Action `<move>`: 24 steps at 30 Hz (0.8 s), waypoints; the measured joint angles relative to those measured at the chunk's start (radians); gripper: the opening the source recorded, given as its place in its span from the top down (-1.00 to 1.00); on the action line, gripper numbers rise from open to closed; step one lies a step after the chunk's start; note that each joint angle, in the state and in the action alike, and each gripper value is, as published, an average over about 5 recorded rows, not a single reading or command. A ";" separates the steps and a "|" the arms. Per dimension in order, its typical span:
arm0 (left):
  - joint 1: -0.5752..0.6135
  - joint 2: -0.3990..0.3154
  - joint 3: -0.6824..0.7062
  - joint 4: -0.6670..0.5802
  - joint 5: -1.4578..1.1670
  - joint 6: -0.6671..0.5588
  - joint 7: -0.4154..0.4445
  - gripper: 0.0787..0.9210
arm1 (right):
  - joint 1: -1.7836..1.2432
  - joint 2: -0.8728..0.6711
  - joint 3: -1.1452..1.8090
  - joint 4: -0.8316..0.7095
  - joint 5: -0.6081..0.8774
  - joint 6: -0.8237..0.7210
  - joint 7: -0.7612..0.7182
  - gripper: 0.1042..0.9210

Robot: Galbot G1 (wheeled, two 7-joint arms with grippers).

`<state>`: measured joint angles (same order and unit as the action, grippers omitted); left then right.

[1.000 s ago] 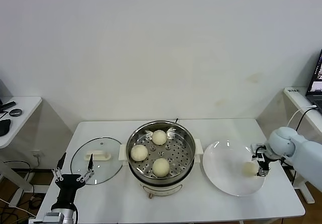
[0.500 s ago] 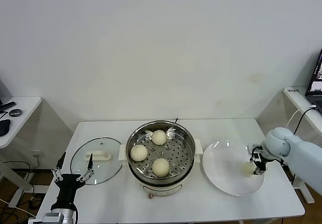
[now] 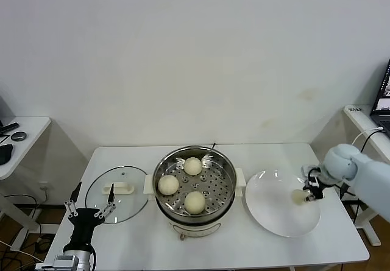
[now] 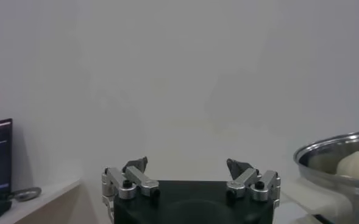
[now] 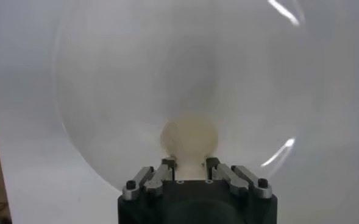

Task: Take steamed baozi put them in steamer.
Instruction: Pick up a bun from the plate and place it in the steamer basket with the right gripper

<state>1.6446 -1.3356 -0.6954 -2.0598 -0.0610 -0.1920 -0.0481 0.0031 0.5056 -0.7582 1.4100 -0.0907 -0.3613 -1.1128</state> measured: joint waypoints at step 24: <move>-0.008 0.017 -0.001 0.000 -0.003 0.005 0.000 -0.77 | 0.655 0.358 -0.523 0.262 0.606 -0.302 0.245 0.38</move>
<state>1.6367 -1.3186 -0.6960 -2.0594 -0.0644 -0.1870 -0.0477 0.6585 0.8639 -1.2814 1.6722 0.5153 -0.6633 -0.8679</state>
